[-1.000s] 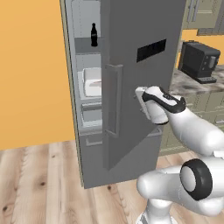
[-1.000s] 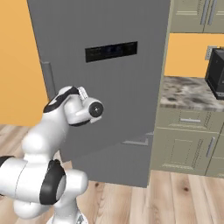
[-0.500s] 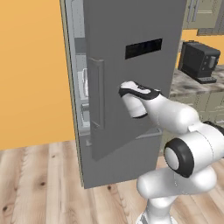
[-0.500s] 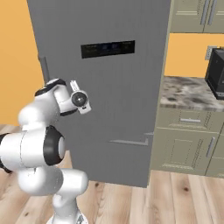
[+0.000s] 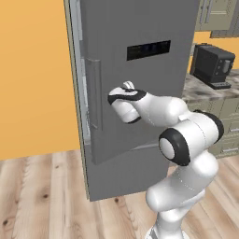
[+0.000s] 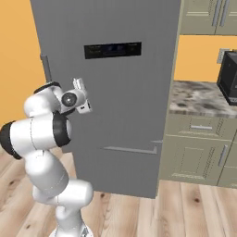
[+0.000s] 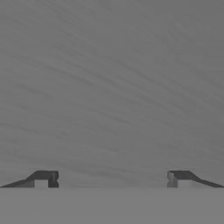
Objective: Place the tupperware on the second highest shelf of the fridge. Make space for the tupperware among the existing items by rearranging them on the shelves if needed. Close the fridge door when finished.
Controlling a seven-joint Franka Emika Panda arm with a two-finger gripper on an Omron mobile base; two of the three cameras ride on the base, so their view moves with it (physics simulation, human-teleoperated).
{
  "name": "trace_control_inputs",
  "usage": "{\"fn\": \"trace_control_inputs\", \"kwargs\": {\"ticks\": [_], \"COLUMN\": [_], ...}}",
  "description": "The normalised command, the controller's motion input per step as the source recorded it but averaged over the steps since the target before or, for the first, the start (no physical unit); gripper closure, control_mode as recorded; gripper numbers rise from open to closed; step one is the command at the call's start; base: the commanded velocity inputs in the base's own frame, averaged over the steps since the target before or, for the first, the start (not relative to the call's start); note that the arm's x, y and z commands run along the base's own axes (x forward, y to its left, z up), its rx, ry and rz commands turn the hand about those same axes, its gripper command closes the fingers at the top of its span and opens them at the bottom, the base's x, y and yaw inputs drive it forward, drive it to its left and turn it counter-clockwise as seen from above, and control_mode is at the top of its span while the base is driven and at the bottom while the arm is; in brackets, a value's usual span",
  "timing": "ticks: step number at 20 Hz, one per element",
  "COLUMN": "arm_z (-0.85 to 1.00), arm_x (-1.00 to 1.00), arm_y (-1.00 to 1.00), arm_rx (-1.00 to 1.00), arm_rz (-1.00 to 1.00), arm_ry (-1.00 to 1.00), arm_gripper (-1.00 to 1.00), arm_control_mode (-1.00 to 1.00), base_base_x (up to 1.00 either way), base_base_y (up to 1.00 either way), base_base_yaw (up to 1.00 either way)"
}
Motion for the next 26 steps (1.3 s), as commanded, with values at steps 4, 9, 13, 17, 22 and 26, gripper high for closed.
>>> {"fn": "trace_control_inputs", "kwargs": {"ticks": [4,9,13,17,22,26], "arm_z": [0.49,0.72,0.84,0.87,0.82,0.69], "arm_x": [0.61,0.73,0.94,0.98,0.99,1.00], "arm_y": [0.01,0.07,0.29,0.50,0.60,0.66], "arm_rx": [0.00,0.00,0.00,-0.02,-0.06,-0.07], "arm_rz": [-0.29,-0.27,-0.18,-0.12,-0.08,-0.06], "arm_ry": [0.06,0.21,0.24,0.25,0.29,0.30], "arm_gripper": [-1.00,-1.00,-1.00,-1.00,-1.00,-1.00], "arm_control_mode": [-1.00,-1.00,-1.00,-1.00,-1.00,-1.00], "base_base_x": [0.00,0.00,0.00,0.00,0.00,0.00], "base_base_y": [0.00,0.00,0.00,0.00,0.00,0.00], "base_base_yaw": [0.00,0.00,0.00,0.00,0.00,0.00]}}
